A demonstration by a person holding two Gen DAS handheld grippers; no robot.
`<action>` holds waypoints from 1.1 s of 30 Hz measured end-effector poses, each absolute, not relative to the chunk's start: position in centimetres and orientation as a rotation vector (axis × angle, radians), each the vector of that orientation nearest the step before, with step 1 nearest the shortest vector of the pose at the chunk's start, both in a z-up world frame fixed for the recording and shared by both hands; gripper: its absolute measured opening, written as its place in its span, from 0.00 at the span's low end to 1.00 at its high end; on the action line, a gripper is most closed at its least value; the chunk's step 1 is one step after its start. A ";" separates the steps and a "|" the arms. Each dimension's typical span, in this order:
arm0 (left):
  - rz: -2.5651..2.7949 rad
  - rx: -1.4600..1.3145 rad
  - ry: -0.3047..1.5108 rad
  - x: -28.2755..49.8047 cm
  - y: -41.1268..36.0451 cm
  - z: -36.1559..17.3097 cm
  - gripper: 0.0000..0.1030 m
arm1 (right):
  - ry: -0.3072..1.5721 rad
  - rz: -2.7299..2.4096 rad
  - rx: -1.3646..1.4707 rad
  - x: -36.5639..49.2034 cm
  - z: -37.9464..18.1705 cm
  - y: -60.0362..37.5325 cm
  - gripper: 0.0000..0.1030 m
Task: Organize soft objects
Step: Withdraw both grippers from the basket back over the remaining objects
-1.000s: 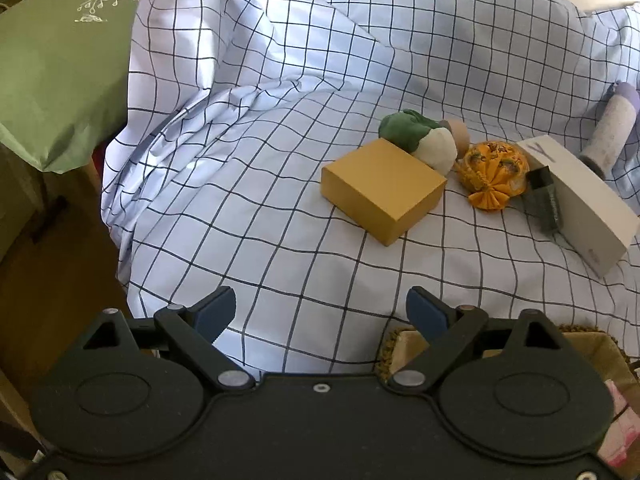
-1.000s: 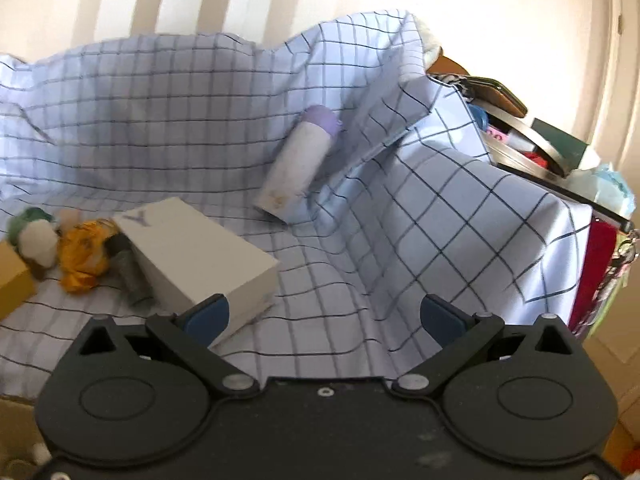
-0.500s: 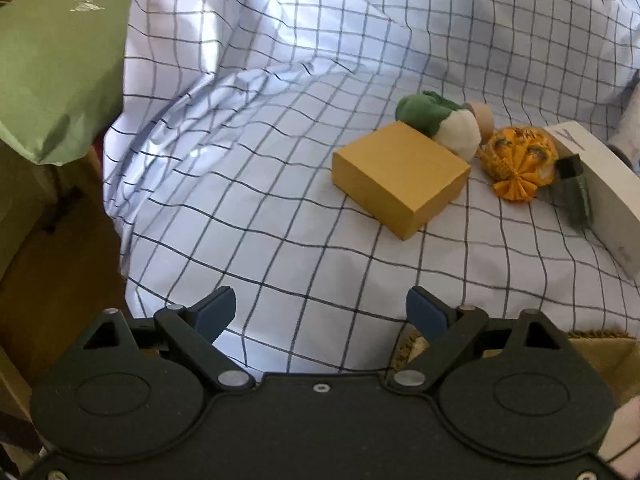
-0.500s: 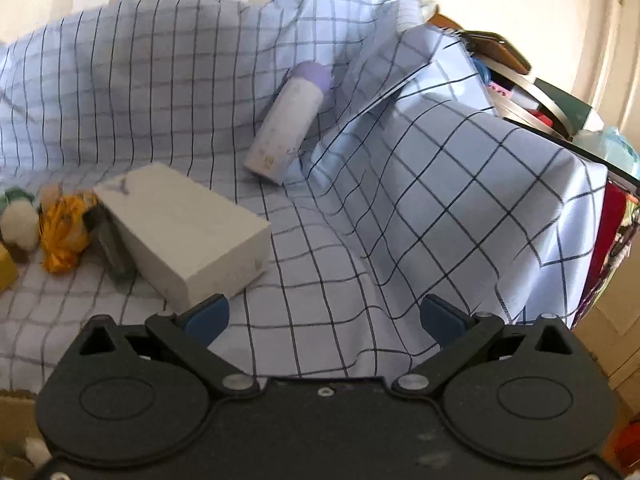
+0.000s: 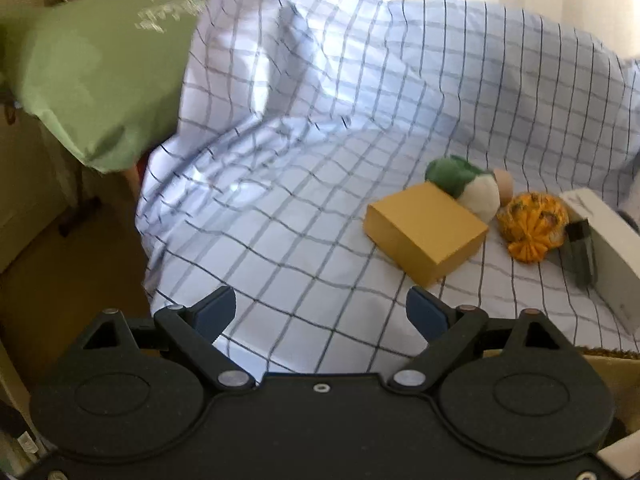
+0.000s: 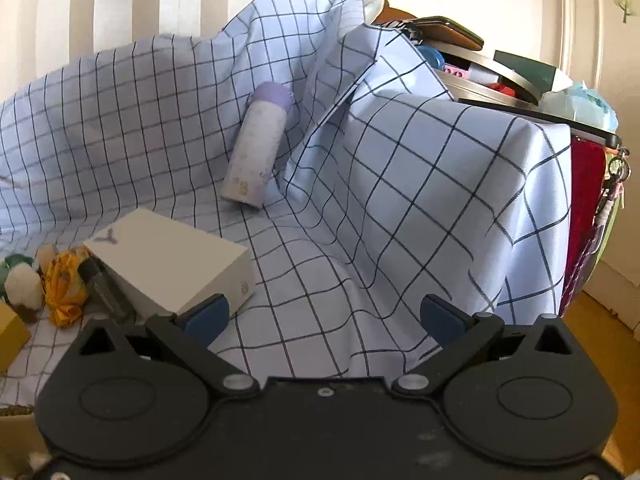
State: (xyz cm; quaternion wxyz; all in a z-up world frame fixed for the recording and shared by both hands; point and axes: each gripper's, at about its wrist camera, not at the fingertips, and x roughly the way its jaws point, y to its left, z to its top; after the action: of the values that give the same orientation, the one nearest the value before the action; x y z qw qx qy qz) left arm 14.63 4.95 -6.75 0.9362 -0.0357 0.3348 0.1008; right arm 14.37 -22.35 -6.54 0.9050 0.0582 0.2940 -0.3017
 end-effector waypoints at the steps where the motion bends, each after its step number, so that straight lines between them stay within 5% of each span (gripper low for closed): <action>1: 0.212 -0.064 0.664 14.4 4.9 -6.6 0.86 | 0.611 -0.622 0.126 14.5 -6.6 -22.4 0.99; 8: 0.195 -0.021 0.749 15.9 4.8 -7.7 0.87 | 0.706 -0.575 0.083 16.2 -7.7 -22.0 0.99; 19: 0.165 0.041 0.658 18.3 5.3 -3.9 0.95 | 0.466 -0.519 -0.161 18.1 -2.6 -18.6 0.99; 28: 0.041 0.034 0.693 23.4 3.3 -3.8 0.96 | 0.538 -0.200 -0.252 22.2 -3.4 -14.3 0.99; 33: 0.005 0.045 0.733 25.1 2.2 -4.6 0.96 | 0.663 0.000 -0.333 23.8 -5.9 -12.3 0.74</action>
State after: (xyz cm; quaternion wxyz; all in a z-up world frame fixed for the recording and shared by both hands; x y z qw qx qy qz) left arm 25.11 2.21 -4.60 0.9333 0.0218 0.3584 0.0024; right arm 23.83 -12.32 -5.90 0.9320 -0.1626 0.3241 0.0002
